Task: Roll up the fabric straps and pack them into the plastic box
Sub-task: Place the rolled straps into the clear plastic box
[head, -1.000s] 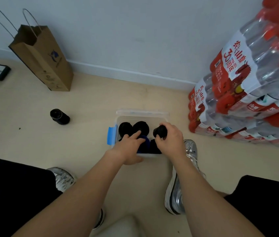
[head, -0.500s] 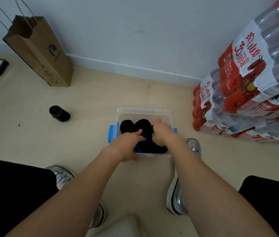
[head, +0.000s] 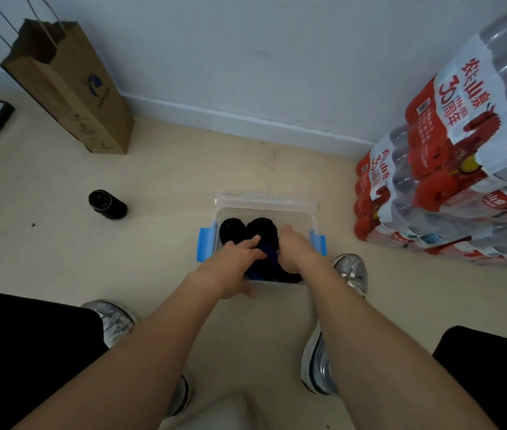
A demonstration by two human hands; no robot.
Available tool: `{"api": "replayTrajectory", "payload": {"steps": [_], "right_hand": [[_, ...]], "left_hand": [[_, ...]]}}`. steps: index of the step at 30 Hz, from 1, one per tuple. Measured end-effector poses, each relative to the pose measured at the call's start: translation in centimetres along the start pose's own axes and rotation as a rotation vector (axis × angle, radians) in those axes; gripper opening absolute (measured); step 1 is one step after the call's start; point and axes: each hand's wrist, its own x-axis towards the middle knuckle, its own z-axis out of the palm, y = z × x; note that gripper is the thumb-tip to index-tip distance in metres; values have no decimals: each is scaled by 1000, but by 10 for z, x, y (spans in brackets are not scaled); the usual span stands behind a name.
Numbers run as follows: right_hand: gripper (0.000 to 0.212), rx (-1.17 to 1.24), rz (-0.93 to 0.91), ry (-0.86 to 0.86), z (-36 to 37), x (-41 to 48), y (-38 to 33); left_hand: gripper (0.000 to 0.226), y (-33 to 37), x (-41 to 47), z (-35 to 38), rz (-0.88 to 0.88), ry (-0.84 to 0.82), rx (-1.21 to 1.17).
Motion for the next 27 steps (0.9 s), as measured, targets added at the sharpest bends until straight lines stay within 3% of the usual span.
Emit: {"api": "replayTrajectory", "payload": {"steps": [6,11,16,19,21,25,27], "right_hand": [[42,220,3,-64,-22,11,13],[46,356,101,192,22,4,8],[40,320,50,243,21,-1,9],[37,230,22,494,36,-26,-9],[32,199,-35,611,48,-42,-24],[26,233,-235,514,50,-55,-52],[25,248,-273,505,44,-58,-65]], "left_hand": [[87,-1,0,5,10,8,26],[87,-5,2,14,27,11,42],[87,-8,3,16,29,9,66],[86,-7,0,16,19,52,51],[71,-9,-10,16,3,155,31],[34,-26,-42,33,134,650,170],[23,-41,-53,42,74,790,124]]}}
